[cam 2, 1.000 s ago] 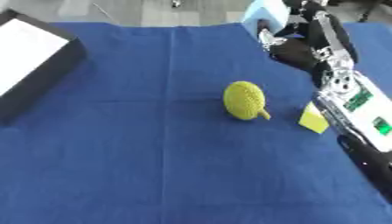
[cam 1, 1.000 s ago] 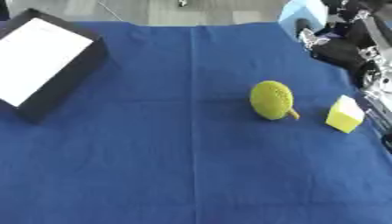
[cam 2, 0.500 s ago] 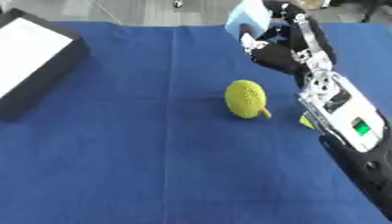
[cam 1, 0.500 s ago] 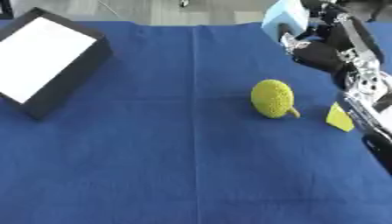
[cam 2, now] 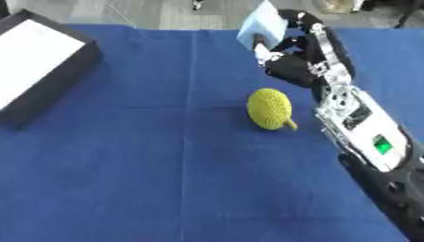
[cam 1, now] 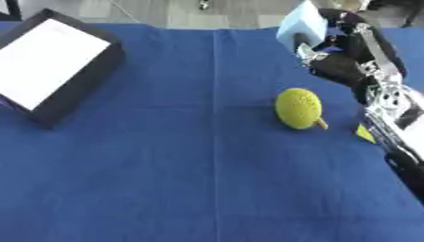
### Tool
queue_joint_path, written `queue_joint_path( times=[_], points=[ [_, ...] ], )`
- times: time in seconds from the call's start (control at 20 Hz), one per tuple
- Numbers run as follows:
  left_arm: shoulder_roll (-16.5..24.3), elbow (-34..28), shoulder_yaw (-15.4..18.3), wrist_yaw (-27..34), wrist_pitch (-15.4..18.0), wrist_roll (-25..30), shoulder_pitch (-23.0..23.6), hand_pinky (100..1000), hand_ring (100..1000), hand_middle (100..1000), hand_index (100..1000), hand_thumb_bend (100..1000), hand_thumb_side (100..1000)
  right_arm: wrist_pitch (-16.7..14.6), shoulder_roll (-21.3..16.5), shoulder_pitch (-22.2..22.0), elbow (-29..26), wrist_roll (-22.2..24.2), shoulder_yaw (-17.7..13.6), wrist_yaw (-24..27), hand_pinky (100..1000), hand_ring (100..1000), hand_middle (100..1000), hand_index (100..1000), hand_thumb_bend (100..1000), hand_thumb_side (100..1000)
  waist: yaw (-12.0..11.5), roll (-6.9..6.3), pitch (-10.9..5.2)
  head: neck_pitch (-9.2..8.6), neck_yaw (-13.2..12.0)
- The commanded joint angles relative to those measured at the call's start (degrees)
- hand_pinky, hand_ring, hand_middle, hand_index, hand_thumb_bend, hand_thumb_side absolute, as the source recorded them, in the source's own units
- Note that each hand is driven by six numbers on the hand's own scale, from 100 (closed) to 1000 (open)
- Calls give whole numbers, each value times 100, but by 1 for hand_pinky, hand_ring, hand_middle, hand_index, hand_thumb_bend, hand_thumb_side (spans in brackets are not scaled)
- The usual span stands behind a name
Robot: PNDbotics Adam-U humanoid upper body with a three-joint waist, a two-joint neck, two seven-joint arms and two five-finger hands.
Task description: Pick up the objects with one hand, pass them to the other hand, and then place them into the box on the other side of the table.
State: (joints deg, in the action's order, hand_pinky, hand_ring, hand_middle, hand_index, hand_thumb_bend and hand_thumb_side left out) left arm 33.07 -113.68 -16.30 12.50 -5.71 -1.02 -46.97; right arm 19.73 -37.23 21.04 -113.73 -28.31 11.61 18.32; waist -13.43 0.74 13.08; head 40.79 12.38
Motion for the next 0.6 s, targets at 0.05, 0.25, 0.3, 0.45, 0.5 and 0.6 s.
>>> queue_joint_path(
  times=[0.05, 0.25, 0.3, 0.45, 0.5, 0.6],
  points=[
    [-49, -91, -108, -171, -174, 192, -227, 724, 672, 711, 769, 100, 510, 31, 5, 102, -86, -23, 57, -58, 340, 512, 702, 579, 100, 100, -29, -12, -141, 28, 5],
    [-194, -91, -325, -394, -490, 471, -442, 728, 674, 713, 770, 100, 469, 35, 80, 135, -86, -24, 145, -131, 342, 513, 703, 579, 100, 100, -88, -13, -163, 52, 16],
    [-225, -91, -366, -466, -573, 538, -479, 728, 674, 714, 771, 100, 465, 26, 93, 139, -86, -29, 155, -151, 342, 514, 703, 579, 100, 100, -99, -12, -167, 55, 16],
    [-322, -91, -438, -637, -817, 694, -581, 729, 675, 714, 772, 100, 459, 19, 127, 138, -86, -49, 191, -218, 342, 514, 703, 580, 100, 100, -128, -12, -178, 73, 21],
    [-345, -91, -465, -672, -874, 734, -622, 734, 679, 719, 776, 100, 439, 19, 145, 136, -86, -57, 202, -230, 343, 514, 703, 579, 100, 100, -142, -17, -182, 81, 20],
    [-408, -91, -537, -753, -998, 852, -735, 737, 683, 722, 777, 100, 432, 13, 176, 129, -77, -82, 237, -266, 343, 514, 703, 579, 100, 100, -179, -26, -190, 98, 18]
  ],
)
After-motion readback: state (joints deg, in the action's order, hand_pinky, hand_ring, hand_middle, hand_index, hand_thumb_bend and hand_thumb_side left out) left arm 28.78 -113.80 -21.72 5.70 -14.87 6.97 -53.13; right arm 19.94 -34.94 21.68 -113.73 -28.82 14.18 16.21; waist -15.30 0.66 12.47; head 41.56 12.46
